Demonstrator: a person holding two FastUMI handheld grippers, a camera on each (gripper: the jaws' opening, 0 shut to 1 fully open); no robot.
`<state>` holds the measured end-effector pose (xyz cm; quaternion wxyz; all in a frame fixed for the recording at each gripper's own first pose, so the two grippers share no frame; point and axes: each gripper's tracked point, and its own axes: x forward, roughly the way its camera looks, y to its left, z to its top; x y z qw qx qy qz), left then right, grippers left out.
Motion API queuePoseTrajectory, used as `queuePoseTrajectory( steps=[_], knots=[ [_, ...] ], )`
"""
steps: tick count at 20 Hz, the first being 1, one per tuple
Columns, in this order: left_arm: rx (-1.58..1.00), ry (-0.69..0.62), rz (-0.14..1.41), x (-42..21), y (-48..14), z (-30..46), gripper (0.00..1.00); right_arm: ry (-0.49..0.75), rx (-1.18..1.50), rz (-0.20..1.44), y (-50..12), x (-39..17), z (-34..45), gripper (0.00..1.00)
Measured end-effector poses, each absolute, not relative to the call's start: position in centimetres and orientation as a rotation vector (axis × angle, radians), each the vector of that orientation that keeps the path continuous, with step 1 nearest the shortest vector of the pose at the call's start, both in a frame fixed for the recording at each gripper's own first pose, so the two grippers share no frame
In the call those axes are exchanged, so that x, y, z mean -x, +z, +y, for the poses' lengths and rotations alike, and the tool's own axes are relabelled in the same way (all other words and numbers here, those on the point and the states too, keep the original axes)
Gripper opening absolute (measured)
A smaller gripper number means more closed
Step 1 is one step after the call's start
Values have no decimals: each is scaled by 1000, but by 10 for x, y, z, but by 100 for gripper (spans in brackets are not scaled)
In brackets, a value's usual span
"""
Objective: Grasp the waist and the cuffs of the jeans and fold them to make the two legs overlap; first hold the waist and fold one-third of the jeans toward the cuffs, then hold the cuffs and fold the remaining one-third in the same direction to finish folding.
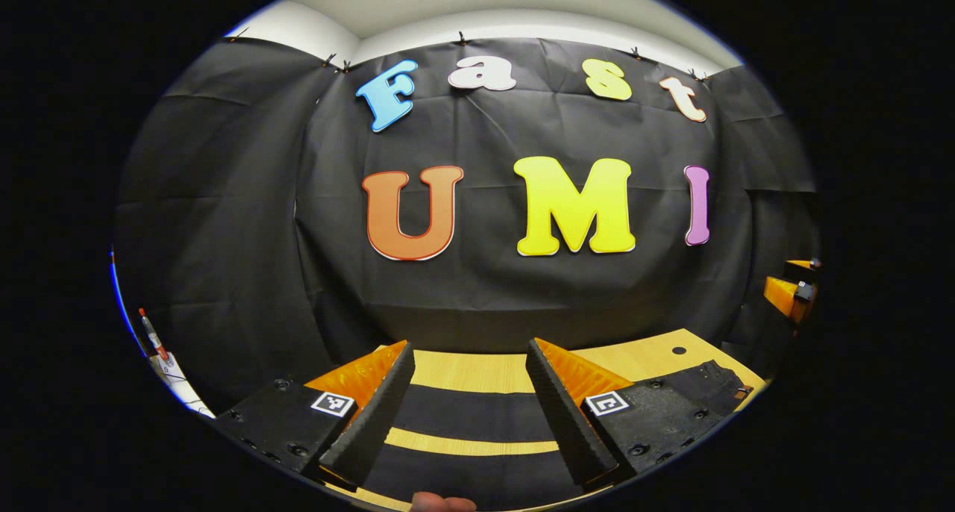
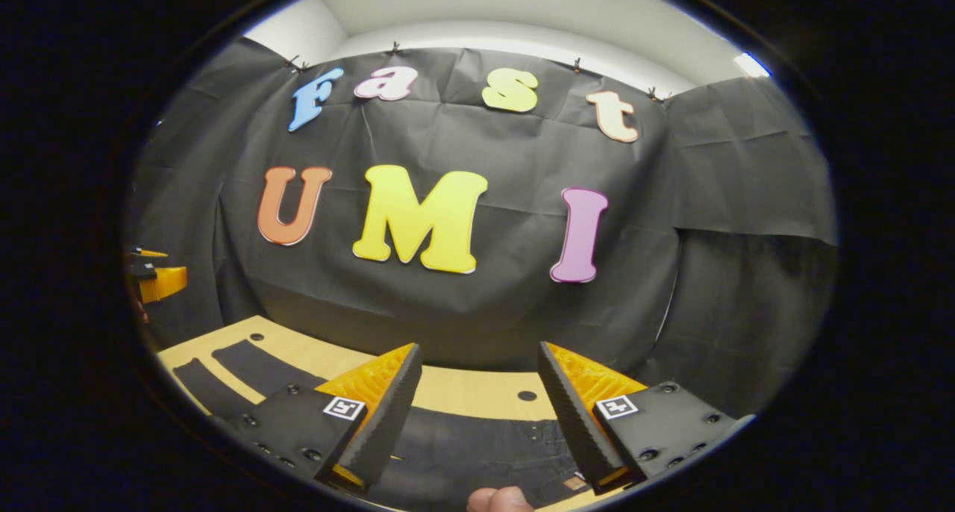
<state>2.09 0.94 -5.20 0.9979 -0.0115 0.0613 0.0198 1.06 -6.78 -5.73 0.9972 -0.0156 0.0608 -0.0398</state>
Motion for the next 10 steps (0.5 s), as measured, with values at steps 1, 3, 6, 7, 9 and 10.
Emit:
queuePoseTrajectory(
  steps=[1, 3, 6, 7, 9, 10],
  knots=[
    [27, 45, 129, -22, -54, 13, 96, -92, 28, 130, -60, -10, -72, 94],
    [42, 57, 148, -22, -63, 19, 96, -113, 13, 153, -69, -9, -85, 94],
    [118, 109, 225, -18, -89, 40, 97, -176, -87, 244, -97, -3, -116, 96],
    [162, 140, 263, -14, -105, 54, 97, -203, -137, 282, -110, 1, -129, 99],
    [263, 209, 334, 1, -136, 79, 97, -237, -242, 361, -139, 11, -155, 96],
    [316, 249, 372, 10, -154, 94, 97, -256, -284, 404, -154, 18, -168, 94]
  ],
)
